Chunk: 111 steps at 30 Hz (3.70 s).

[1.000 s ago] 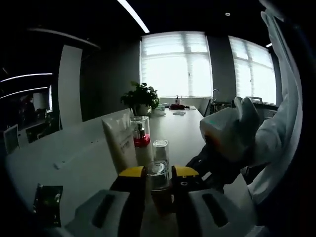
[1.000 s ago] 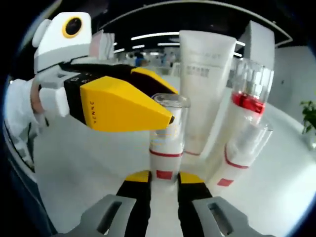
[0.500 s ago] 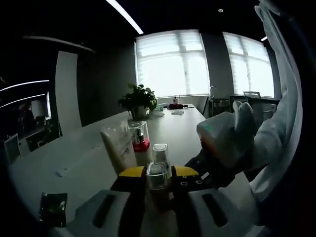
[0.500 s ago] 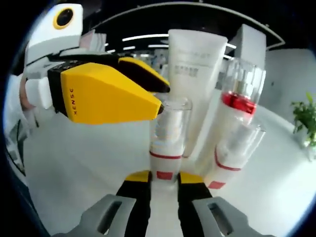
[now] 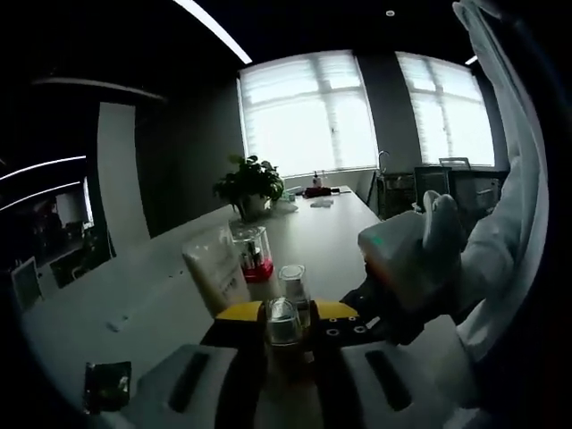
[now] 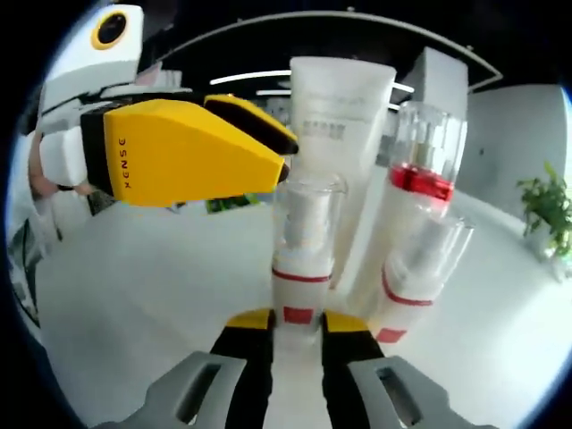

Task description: Arrange the skincare products in the storage area until every visible bottle or jar stands upright without overlapping.

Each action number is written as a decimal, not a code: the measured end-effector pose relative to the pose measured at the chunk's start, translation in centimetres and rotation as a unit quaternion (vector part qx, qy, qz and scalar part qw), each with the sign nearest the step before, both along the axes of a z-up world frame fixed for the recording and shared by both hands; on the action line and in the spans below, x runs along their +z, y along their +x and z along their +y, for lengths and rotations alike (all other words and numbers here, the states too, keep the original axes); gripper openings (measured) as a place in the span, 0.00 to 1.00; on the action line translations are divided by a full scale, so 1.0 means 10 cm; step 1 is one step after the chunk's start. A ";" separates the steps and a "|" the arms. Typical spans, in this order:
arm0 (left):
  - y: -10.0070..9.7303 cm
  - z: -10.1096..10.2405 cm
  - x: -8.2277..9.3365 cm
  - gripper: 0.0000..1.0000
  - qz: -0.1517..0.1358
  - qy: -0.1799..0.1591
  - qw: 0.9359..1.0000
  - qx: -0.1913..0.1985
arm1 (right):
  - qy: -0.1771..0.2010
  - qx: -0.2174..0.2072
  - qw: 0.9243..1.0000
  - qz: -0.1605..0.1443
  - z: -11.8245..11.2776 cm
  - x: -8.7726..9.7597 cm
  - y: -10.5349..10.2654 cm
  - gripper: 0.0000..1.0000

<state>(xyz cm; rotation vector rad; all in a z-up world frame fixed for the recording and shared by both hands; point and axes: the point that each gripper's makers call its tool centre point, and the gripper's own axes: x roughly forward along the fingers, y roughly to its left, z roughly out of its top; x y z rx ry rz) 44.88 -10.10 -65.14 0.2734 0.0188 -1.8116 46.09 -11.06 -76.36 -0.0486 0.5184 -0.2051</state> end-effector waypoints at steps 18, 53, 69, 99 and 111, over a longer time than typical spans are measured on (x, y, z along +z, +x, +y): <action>-0.07 -0.12 -0.04 0.16 0.002 0.013 1.000 -0.023 | 0.007 -0.021 1.000 -0.018 -0.05 0.00 0.04 0.11; -0.05 -0.04 0.00 0.18 0.000 0.010 1.000 -0.005 | 0.030 0.000 0.999 -0.020 0.10 0.08 -0.23 0.20; 0.13 0.16 -0.07 0.22 0.010 0.032 0.997 0.071 | 0.044 0.022 0.999 -0.019 0.23 0.13 -0.25 0.31; 0.63 1.26 -0.31 0.69 0.058 0.127 0.961 0.238 | 0.039 0.090 0.995 -0.011 0.63 0.41 -0.35 0.81; 0.69 1.70 -0.24 0.89 0.047 0.150 0.950 0.270 | 0.062 0.136 0.989 0.006 0.83 0.58 -0.31 0.99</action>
